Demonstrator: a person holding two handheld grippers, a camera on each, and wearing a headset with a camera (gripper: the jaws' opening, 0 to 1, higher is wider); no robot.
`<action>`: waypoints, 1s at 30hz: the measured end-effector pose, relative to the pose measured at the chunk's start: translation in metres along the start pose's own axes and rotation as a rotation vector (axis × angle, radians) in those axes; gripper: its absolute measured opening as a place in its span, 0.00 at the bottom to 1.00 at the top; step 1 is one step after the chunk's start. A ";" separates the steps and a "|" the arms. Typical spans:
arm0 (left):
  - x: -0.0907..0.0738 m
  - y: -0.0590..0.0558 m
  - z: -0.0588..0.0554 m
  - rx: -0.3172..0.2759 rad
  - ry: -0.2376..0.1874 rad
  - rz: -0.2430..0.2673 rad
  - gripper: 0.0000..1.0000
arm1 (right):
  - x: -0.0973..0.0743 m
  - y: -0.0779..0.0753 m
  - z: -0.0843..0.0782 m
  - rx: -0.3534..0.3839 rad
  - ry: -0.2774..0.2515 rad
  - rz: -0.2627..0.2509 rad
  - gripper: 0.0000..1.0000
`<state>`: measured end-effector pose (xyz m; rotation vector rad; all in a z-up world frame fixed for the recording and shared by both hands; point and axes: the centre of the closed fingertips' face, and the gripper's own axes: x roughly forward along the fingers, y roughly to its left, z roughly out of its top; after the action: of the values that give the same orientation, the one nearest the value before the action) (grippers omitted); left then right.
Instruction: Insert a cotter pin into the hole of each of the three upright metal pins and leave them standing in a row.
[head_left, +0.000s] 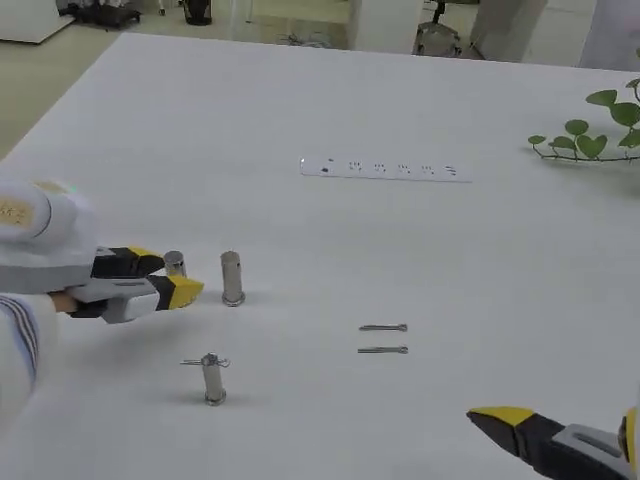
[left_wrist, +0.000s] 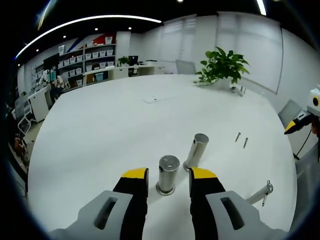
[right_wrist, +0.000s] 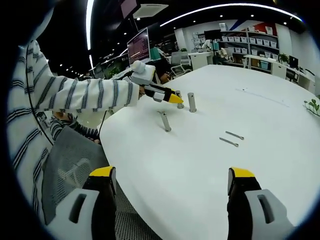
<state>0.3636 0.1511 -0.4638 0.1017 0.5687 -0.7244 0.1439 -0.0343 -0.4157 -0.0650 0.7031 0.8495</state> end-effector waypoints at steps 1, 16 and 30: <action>0.001 -0.001 0.000 -0.008 0.001 -0.002 0.25 | 0.000 0.000 0.000 0.000 0.001 0.001 0.91; -0.017 0.001 0.005 0.012 0.003 0.080 0.09 | 0.000 0.006 0.005 -0.017 -0.018 0.021 0.90; -0.083 -0.024 0.008 -0.015 0.011 0.222 0.09 | -0.007 0.009 0.015 -0.048 -0.078 0.052 0.89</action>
<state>0.3011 0.1800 -0.4113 0.1530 0.5635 -0.5039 0.1427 -0.0283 -0.3983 -0.0563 0.6129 0.9146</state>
